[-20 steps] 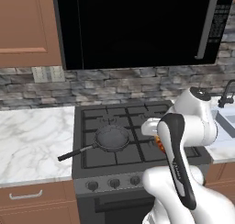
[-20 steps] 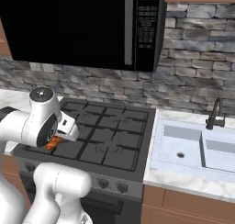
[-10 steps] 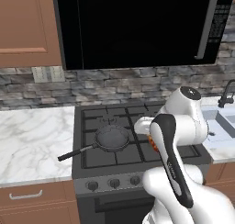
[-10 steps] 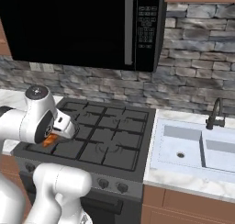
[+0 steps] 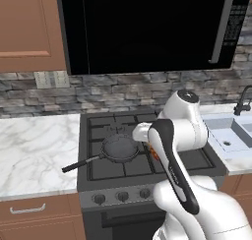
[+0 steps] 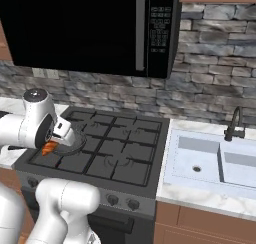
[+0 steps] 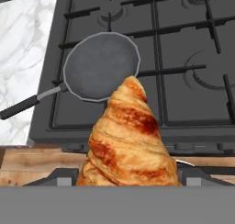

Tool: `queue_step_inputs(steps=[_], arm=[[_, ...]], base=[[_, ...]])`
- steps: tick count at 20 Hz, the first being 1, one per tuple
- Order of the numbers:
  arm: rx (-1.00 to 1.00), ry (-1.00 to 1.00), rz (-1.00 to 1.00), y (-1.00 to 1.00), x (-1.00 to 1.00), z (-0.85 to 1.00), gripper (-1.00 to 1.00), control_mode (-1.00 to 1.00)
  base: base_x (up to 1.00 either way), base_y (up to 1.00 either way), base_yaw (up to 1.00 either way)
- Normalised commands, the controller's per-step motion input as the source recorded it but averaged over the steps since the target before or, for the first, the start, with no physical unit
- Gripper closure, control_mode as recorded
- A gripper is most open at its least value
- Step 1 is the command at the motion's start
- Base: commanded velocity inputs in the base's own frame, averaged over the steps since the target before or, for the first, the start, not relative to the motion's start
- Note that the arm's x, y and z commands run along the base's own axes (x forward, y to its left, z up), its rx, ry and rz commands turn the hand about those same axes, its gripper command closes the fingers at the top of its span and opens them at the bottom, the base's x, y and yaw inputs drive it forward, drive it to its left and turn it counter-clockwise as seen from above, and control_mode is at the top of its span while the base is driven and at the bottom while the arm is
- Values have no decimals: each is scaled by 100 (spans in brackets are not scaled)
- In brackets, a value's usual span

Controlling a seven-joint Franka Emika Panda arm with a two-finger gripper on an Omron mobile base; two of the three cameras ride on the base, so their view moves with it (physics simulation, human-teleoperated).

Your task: Pick the croissant and place it on the pan. Then turn on the stove to warm the croissant.

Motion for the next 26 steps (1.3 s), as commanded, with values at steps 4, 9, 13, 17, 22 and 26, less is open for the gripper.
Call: queue_step_inputs(steps=[4, 9, 13, 17, 22, 26], arm=[[0, 5, 0, 9, 9, -13, 100, -100], [0, 2, 0, 2, 2, -29, 100, -100], [-1, 0, 0, 11, 8, -28, 100, -100], [-1, 0, 0, 19, 20, -16, 100, -100], [-3, 0, 0, 29, 25, -6, 100, -100], [-6, 0, -1, 28, 24, -1, 100, -100]], base=[[0, 0, 0], [0, 0, 0], [0, 0, 0], [0, 0, 0], [0, 0, 0], [0, 0, 0]])
